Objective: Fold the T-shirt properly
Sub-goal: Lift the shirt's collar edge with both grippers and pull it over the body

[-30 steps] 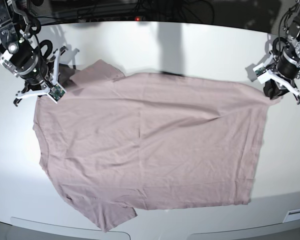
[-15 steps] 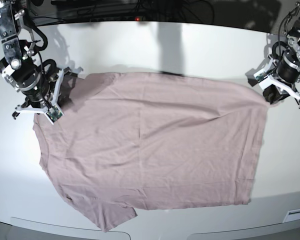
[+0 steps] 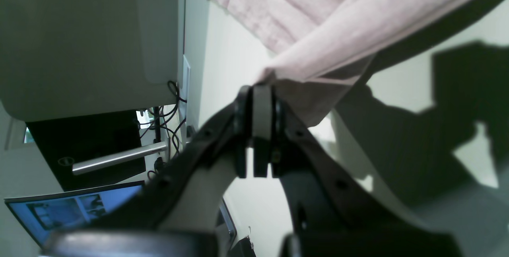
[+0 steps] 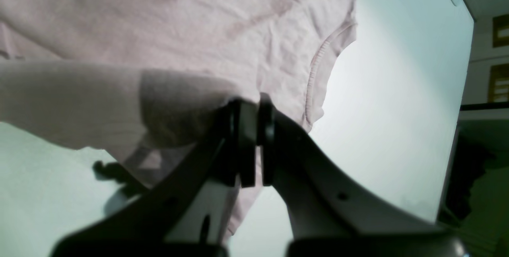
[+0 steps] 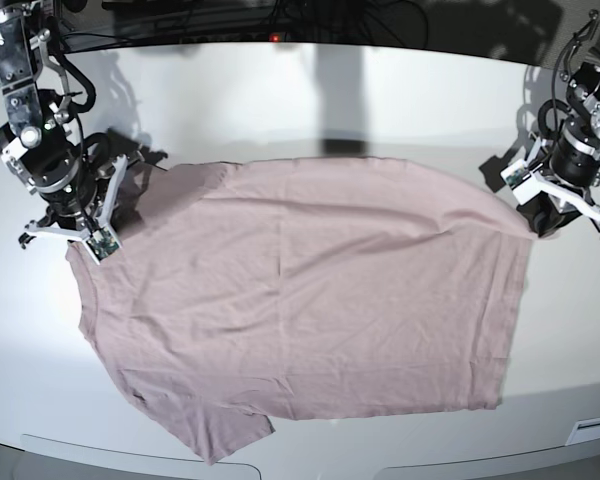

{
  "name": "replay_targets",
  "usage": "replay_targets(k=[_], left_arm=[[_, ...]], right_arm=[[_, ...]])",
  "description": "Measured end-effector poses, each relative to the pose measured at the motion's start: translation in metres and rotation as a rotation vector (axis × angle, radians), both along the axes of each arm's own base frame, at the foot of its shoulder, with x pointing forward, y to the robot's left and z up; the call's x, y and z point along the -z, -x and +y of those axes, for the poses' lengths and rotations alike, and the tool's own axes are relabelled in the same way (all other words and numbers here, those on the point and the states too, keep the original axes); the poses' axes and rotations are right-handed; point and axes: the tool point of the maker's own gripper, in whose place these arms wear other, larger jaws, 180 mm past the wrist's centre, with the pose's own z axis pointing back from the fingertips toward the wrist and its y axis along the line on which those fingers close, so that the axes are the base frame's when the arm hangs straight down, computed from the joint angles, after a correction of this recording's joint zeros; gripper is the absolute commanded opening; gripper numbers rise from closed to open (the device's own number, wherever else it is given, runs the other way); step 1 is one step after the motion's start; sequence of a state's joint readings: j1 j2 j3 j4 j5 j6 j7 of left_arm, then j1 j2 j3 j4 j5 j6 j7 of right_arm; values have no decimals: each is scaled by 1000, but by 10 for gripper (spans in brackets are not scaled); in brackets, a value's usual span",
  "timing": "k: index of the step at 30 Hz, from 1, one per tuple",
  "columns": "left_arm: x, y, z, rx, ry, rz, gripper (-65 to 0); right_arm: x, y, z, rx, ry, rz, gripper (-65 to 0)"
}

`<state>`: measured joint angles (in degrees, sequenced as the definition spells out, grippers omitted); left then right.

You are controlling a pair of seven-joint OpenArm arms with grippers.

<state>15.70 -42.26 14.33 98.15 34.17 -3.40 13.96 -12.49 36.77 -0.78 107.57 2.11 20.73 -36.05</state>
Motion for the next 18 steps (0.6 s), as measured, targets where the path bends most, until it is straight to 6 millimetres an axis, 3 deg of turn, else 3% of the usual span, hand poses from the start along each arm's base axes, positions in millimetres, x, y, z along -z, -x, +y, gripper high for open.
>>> replay_targets(k=[7, 10, 14, 18], left_arm=[[-7, -6, -9, 25, 59, -20, -650], [-18, -19, -17, 13, 171, -41, -650], [-26, -35, -26, -23, 263, -70, -650], [-13, -43, -29, -43, 296, -41, -650]], right_arm=[[-14, -22, 18, 16, -87, -69, -650], [5, -23, 17, 43, -135, -24, -650], [41, -19, -1, 116, -136, 65, -650], [36, -33, -10, 135, -123, 45, -650]])
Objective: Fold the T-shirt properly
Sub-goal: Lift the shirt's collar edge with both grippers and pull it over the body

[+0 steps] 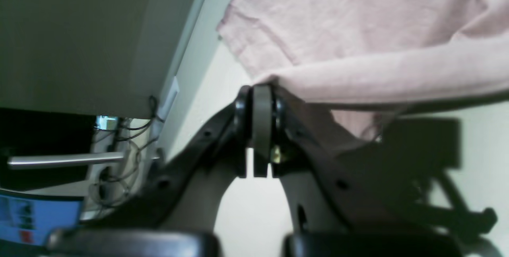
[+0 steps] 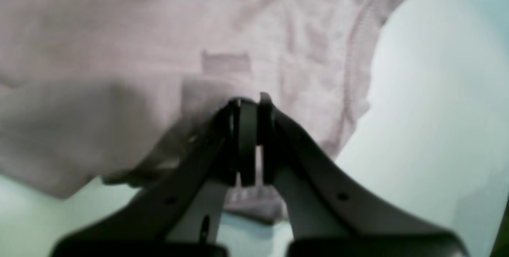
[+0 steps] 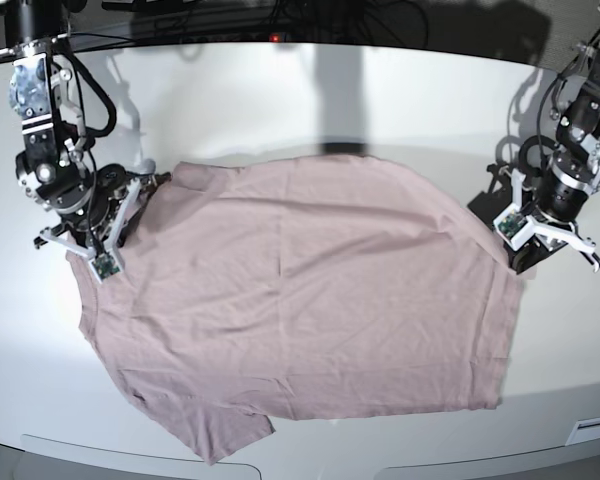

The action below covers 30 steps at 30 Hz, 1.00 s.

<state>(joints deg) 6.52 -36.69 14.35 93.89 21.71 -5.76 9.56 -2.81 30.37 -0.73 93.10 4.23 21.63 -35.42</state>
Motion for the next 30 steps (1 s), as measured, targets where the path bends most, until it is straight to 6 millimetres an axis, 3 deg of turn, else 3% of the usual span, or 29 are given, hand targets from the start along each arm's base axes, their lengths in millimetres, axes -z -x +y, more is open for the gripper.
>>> replay_targets(k=[6, 10, 17, 23, 27, 30], left_arm=[[31, -17, 33, -76, -21, 51, -650], [32, -29, 46, -90, -24, 41, -650], [21, -36, 30, -56, 87, -5, -650], [23, -39, 17, -54, 126, -11, -650], [22, -54, 18, -79, 149, -24, -650], [34, -60, 22, -109, 160, -6, -650]], right_arm=[[-27, -37, -9, 19, 15, -84, -650], [-39, -54, -13, 26, 13, -110, -650], [-21, -63, -32, 49, 11, -38, -650], [-31, -81, -38, 56, 2, -56, -650], [-32, -87, -43, 67, -2, -54, -650], [-24, -84, -47, 80, -5, -31, -650]])
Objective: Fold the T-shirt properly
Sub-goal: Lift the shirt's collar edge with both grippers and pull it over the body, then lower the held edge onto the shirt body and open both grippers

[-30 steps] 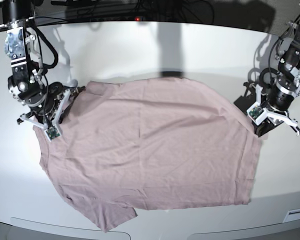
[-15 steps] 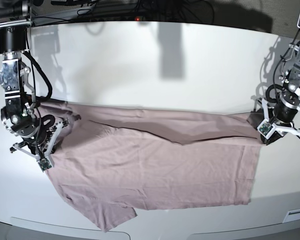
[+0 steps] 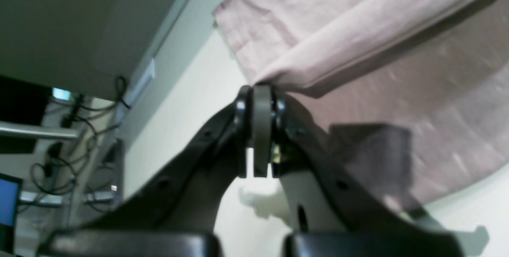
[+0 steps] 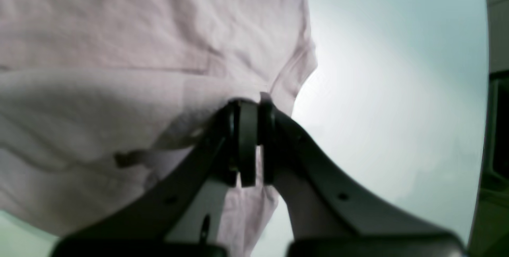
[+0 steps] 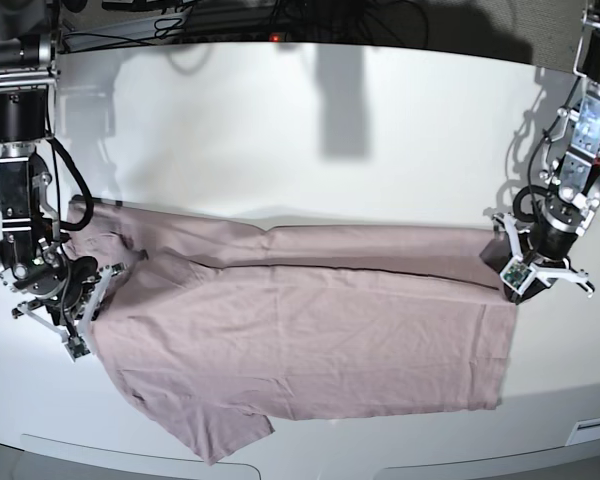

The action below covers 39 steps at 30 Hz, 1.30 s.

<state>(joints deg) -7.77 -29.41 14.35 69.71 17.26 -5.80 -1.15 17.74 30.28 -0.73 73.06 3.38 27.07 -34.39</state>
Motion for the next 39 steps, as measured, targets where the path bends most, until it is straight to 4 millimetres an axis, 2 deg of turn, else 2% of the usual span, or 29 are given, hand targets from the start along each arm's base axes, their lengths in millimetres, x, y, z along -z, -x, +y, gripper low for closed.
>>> replay_targets(k=[4, 8, 22, 23, 25, 26, 30, 33, 37, 39], left_arm=[[22, 5, 7, -16, 9, 44, -650], [29, 9, 9, -2, 20, 43, -650], [23, 7, 2, 40, 42, 1, -650], [23, 7, 2, 40, 42, 1, -621], [23, 7, 2, 40, 43, 0, -519], [21, 5, 2, 39, 42, -2, -496], [18, -14, 0, 15, 66, -20, -491], [23, -30, -6, -11, 99, -20, -491], [37, -37, -19, -17, 138, 10, -491], [35, -42, -18, -23, 139, 7, -491]], right_arm=[[7, 3, -4, 9, -2, 17, -650], [8, 1, -3, 7, -10, 8, -650], [10, 3, -3, 9, -9, 14, -650], [10, 3, -3, 9, -9, 14, -650], [10, 3, -3, 9, -9, 14, -650], [10, 3, -3, 9, -9, 14, -650], [11, 3, -3, 5, -12, 20, -650], [13, 5, -2, 0, -10, 35, -650], [14, 6, -3, 2, -8, 45, -650], [14, 6, -3, 2, -7, 46, -650]])
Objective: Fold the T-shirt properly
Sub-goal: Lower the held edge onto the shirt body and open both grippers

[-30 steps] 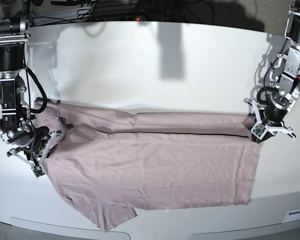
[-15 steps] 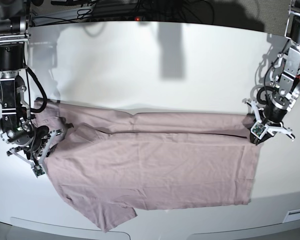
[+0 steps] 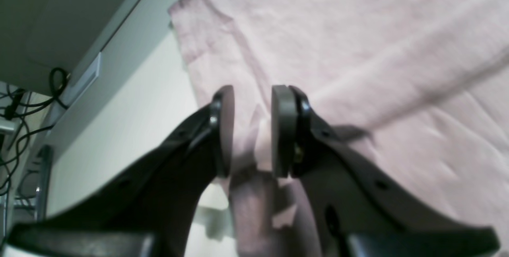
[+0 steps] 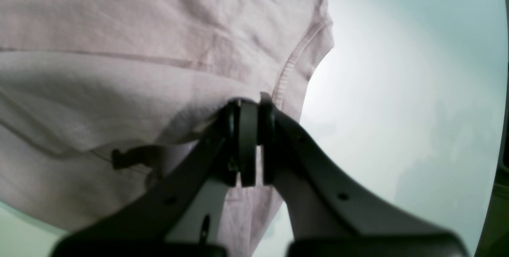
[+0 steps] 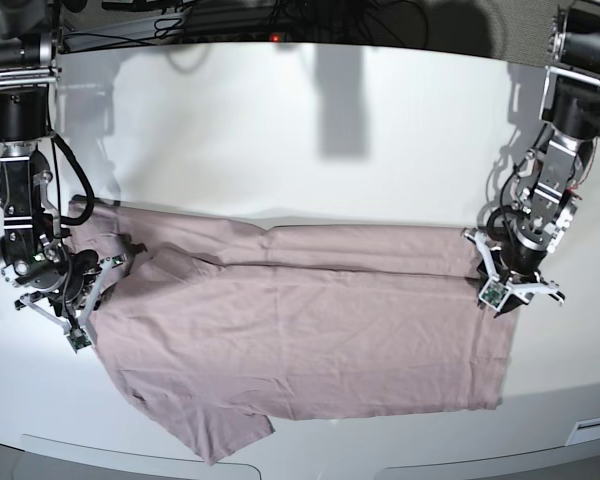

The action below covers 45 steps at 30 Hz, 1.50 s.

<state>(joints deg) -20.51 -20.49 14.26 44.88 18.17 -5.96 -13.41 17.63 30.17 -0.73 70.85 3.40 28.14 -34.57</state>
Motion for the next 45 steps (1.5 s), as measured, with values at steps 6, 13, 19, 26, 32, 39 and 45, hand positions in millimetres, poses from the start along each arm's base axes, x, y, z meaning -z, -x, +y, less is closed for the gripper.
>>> replay_targets(k=[6, 13, 19, 26, 32, 39, 45], left_arm=[[-17, -11, 20, -24, -36, -26, -491], [-47, -3, 14, -184, 275, 17, -491], [-112, 2, -32, -59, 323, -73, -491], [-117, 13, -46, -45, 318, -39, -491], [-82, 35, -43, -72, 304, 62, -491], [-68, 48, -44, -71, 309, 85, -491], [-62, 54, -45, -76, 324, 103, -491]], right_arm=[[0, 0, 0, 0, 0, -1, -650], [-3, -4, 3, -13, -9, -30, -650], [-8, -9, 7, -32, -19, -72, -486], [-40, -43, 16, -40, -62, -357, -283], [10, -29, 67, -254, -138, -62, -284], [24, -13, 60, -262, -28, 83, -284], [62, 27, 82, -332, -26, 309, -284]])
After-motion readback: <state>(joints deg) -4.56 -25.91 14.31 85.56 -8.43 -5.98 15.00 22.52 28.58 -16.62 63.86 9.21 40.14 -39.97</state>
